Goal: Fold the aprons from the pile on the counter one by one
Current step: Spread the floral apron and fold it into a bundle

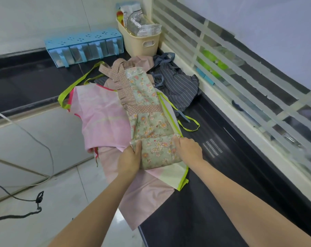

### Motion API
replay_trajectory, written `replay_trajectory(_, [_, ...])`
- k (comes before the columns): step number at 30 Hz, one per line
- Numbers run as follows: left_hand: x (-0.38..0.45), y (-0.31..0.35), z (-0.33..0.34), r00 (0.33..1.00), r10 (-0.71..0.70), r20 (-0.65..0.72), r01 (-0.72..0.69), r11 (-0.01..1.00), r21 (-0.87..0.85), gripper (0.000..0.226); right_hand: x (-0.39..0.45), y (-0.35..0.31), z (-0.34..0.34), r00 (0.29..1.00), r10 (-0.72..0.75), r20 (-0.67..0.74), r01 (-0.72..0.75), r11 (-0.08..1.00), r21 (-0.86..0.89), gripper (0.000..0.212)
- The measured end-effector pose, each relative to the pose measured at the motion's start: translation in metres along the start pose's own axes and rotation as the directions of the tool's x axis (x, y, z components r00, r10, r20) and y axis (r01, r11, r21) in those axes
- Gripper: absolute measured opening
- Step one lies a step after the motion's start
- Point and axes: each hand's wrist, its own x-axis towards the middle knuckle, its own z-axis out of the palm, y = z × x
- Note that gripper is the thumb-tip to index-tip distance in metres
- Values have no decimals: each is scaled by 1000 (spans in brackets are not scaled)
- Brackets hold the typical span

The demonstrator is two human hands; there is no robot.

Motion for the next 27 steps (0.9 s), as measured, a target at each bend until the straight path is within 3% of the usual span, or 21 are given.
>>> replay_trajectory(3, [5,8,0,991,-111,80,113,993,-18,57,4,0,-1,1000,18,25,-18,1000,11,62])
replay_trajectory(6, [10,10,-10,986,-113,119,123,989,-77,53,9,2,2,998,30,55,-33,998,54,62])
replay_trajectory(8, [11,11,-14,998,-68,17,70,994,-87,51,12,1,1,997,46,60,-50,997,64,62])
replay_trajectory(12, [10,15,-26,964,75,-254,-103,990,-100,24,14,-6,-3,993,92,68,-96,994,55,61])
replay_trajectory(16, [10,21,-30,988,75,-133,-77,997,-11,27,11,-12,-6,988,134,77,-137,990,38,59])
replay_trajectory(21, [22,22,-35,992,-119,41,124,979,-164,26,8,-15,-11,983,161,92,-164,986,21,59])
replay_trajectory(24, [22,23,-34,993,-111,50,118,981,-154,27,4,-14,-11,988,141,62,-144,989,40,60])
replay_trajectory(27, [21,22,-35,989,-140,51,147,967,-210,28,-2,-14,-7,994,97,-51,-98,995,-13,61])
